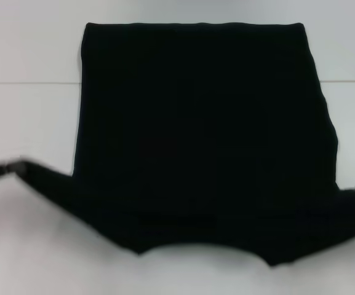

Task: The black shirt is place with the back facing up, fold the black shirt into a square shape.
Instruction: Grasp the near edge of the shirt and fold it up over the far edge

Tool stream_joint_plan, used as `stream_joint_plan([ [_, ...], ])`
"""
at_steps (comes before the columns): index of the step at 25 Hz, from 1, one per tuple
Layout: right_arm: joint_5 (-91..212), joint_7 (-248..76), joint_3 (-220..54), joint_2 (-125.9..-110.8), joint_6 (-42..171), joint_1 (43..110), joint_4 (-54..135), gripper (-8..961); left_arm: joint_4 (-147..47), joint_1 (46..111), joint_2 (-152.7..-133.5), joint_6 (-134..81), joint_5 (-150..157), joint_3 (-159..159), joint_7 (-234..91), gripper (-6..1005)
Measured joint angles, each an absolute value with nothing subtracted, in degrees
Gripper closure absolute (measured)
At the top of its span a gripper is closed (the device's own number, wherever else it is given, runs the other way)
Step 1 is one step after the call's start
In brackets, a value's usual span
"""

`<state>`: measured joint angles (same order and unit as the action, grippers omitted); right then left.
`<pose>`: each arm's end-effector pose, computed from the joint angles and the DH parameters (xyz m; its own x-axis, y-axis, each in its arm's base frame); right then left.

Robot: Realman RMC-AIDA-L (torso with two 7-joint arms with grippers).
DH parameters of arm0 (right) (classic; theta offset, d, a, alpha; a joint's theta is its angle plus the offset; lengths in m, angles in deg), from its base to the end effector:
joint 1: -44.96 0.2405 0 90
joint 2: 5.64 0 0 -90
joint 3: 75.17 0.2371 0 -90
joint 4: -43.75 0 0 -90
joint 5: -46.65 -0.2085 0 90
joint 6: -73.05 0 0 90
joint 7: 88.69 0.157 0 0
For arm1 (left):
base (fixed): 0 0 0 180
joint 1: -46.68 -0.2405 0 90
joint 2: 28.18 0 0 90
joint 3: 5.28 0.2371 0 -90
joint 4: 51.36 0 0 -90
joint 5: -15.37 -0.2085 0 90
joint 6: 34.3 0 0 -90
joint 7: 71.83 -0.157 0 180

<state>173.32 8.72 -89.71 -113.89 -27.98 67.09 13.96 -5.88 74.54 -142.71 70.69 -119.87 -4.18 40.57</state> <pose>0.3326 0.2668 0.0820 0.3744 -0.6879 -0.6218 -0.8600 -0.5083 0.0446 -0.3123 0.2868 0.0997 0.2301 0.7138 0.6614 0.9214 -0.3786 0.0881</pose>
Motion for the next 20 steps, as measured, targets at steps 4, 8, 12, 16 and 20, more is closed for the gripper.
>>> stream_joint_plan([
  [4,173.25,9.89,-86.73,-113.54,-24.07,72.23,13.57,910,-11.28,80.82,-140.68,62.88,-118.24,-3.02,40.15,971],
  [8,172.60,11.03,-85.70,-113.82,-15.69,77.54,13.85,911,-16.83,87.05,-139.72,50.50,-117.94,-0.11,38.55,971],
  [12,171.13,11.06,-86.08,-115.14,-4.18,82.27,15.01,911,-19.88,92.83,-140.47,34.89,-117.80,2.88,35.77,970],
  [16,171.11,10.43,-86.81,-116.34,9.04,87.13,17.30,910,-22.85,96.93,-141.58,22.27,-117.32,4.69,31.66,971],
  [20,171.04,10.29,-89.58,-117.02,19.86,91.09,19.01,911,-24.89,99.83,-142.64,13.57,-116.17,6.71,26.88,971],
])
